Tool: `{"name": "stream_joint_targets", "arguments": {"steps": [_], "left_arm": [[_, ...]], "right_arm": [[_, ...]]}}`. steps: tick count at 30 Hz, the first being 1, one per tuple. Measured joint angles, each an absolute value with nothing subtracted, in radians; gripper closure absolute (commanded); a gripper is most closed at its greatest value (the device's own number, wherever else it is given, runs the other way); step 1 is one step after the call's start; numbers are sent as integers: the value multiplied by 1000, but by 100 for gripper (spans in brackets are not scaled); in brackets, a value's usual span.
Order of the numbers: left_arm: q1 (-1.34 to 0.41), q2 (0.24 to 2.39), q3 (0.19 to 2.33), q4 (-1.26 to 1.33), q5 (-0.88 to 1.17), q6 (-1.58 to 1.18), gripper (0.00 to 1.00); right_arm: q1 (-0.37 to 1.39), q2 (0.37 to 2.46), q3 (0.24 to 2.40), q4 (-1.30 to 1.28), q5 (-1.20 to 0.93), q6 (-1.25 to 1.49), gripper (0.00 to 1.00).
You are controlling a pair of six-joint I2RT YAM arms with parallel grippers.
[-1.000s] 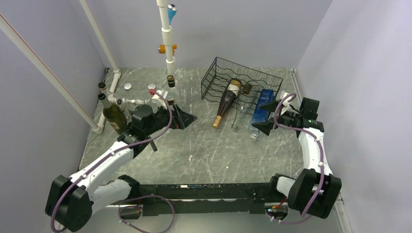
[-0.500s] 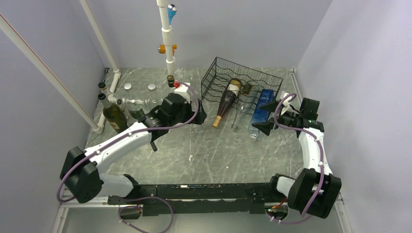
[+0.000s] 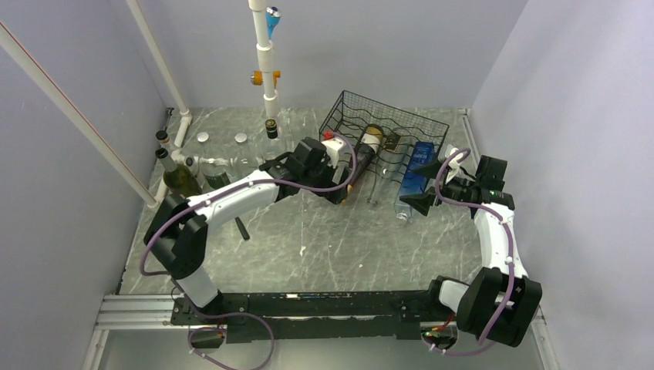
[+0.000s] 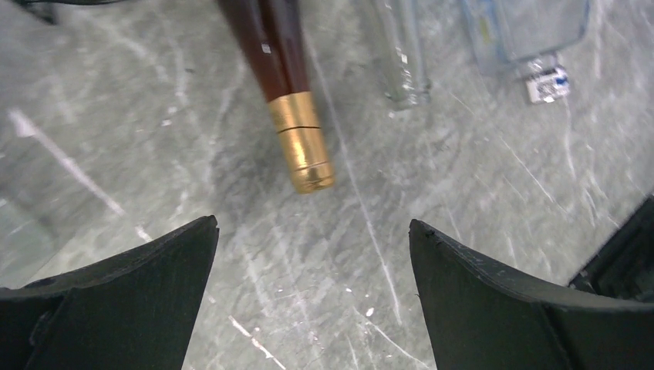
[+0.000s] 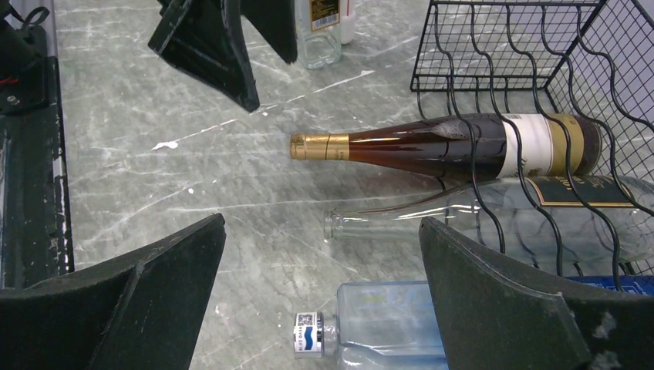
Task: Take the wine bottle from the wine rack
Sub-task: Pick up the wine bottle from the wine rack.
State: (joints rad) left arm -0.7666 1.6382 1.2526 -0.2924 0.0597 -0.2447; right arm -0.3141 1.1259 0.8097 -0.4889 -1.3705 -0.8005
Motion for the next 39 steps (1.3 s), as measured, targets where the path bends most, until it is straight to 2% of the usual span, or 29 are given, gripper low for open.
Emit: {"name": "stream_joint_targets", "arguments": {"steps": [4, 8, 15, 19, 28, 39], "left_arm": [[-744, 1708, 1282, -284, 226, -210, 0], [-719, 1777, 1325, -268, 289, -210, 0], [-706, 1906, 1399, -208, 248, -314, 0], [-707, 1974, 1430, -191, 200, -369, 4], [-730, 2077, 1530, -207, 112, -406, 28], [-736, 2179, 1589, -220, 107, -415, 41]], "right_arm": [[-315, 1126, 810, -496, -1370, -805, 0], [-316, 1126, 810, -501, -1370, -808, 0], [-316, 1126, 810, -505, -1370, -809, 0], [-316, 1126, 810, -508, -1370, -812, 0], [-316, 1126, 810, -517, -1370, -823, 0], [-316, 1126, 810, -522, -1370, -823, 0]]}}
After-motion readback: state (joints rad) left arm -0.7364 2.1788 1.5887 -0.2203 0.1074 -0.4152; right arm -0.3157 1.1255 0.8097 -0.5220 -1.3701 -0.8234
